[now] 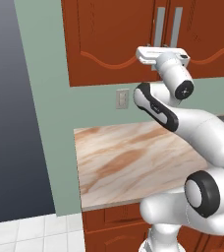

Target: Get the candle and the wine from the cabinet and move them to the dining counter.

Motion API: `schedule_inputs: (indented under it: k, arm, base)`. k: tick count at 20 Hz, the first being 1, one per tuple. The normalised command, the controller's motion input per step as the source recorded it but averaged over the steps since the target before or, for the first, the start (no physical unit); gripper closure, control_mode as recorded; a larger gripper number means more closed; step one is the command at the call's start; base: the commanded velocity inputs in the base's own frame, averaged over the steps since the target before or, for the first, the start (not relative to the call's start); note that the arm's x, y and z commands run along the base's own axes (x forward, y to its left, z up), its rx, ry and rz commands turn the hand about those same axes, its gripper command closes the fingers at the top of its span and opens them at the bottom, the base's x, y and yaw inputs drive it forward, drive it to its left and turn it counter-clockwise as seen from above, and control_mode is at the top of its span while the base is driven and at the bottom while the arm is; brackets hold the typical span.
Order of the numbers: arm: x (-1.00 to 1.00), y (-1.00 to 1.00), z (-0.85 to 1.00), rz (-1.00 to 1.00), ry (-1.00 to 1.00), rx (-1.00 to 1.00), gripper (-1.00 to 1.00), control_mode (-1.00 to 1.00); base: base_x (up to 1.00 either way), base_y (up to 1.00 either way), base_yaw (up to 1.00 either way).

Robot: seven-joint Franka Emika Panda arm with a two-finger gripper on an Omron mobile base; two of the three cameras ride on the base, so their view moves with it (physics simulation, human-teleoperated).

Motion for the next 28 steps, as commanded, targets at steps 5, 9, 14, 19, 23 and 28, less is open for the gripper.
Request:
schedule_inputs:
  k: [5, 9, 14, 19, 23, 28]
  arm:
    - [0.00, 0.00, 0.00, 0.00, 0.00, 0.00, 1.00, -1.00]
    - [-0.14, 0.05, 0.00, 0.01, 0.00, 0.00, 1.00, -1.00]
    - [-0.38, 0.19, 0.00, 0.04, 0.00, 0.00, 1.00, -1.00]
    - [-0.35, 0.20, 0.00, 0.03, 0.00, 0.00, 1.00, -1.00]
    - [-0.59, 0.29, 0.00, 0.04, 0.00, 0.00, 1.00, -1.00]
    - [-0.72, 0.42, 0.00, 0.04, 0.00, -0.01, 1.00, -1.00]
  base:
    - [0.00, 0.00, 0.00]
    - [0.00, 0.00, 0.00]
    - [0.00, 0.00, 0.00]
    - [0.00, 0.00, 0.00]
    - [0.00, 0.00, 0.00]
    - [0.00, 0.00, 0.00]
